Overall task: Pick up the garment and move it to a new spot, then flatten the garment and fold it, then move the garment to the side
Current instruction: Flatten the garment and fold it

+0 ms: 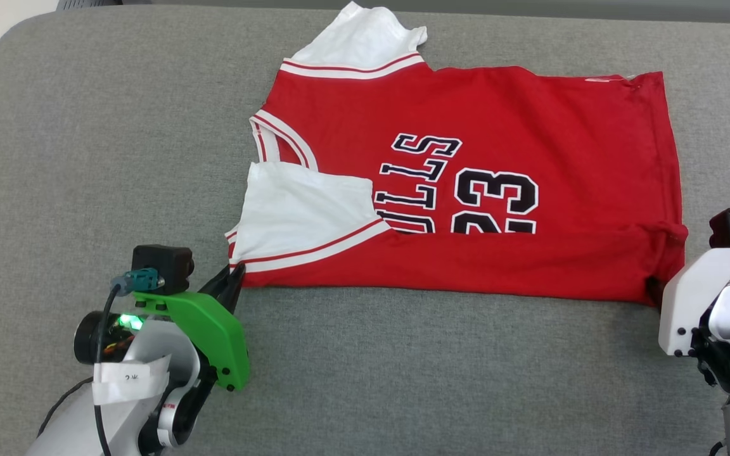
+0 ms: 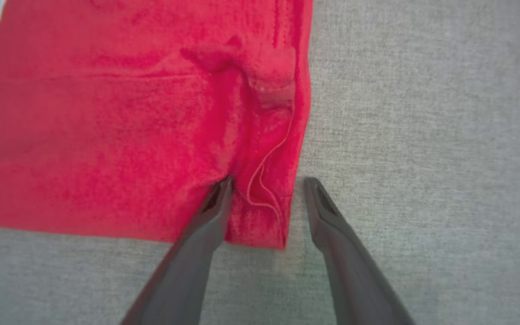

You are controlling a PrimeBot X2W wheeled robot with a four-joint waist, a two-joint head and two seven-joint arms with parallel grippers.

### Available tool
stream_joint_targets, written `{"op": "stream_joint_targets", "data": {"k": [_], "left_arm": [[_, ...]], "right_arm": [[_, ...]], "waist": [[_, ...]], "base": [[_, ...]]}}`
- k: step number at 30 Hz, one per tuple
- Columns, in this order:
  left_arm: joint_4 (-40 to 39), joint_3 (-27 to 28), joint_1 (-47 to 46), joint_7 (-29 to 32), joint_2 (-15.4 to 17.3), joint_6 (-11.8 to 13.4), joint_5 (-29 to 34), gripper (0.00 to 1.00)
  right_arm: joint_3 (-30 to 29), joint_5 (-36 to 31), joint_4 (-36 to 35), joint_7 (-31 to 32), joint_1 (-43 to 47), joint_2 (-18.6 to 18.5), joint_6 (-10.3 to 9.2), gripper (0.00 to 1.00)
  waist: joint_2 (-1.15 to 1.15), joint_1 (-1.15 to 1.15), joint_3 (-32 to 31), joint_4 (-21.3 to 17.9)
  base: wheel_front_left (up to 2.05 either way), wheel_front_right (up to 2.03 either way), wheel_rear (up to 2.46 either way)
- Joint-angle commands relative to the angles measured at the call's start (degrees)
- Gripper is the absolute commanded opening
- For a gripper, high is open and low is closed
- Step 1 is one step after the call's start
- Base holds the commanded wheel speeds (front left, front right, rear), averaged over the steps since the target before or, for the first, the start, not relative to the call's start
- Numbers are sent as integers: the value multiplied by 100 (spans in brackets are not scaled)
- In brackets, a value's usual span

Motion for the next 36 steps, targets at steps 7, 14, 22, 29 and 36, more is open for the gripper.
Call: {"op": "stream_joint_targets", "data": {"k": [7,14,22,29,36], "left_arm": [[171,-32,-47,16,86,-4,2,0],[294,-55,100,77,190,-32,-74,0],[223,-196,463,322,344,-18,-194,0],[-106,-375,941,563,478,86,-307,0],[-235,-521,1178,691,412,119,-414,0]], "right_arm": [[88,80,223,-54,127,17,-1,0],[41,245,108,-87,210,-254,-1,0],[-23,616,-327,229,722,-492,-1,0],[-235,958,-978,621,1471,-562,-1,0],[-460,1030,-1430,791,2023,-413,-1,0]], "waist": [[0,0,-190,-42],[0,0,-532,-134],[0,0,-899,-151],[0,0,-1025,-84],[0,0,-932,-54]], "base": [[0,0,0],[0,0,0],[0,0,0],[0,0,0],[0,0,0]]}}
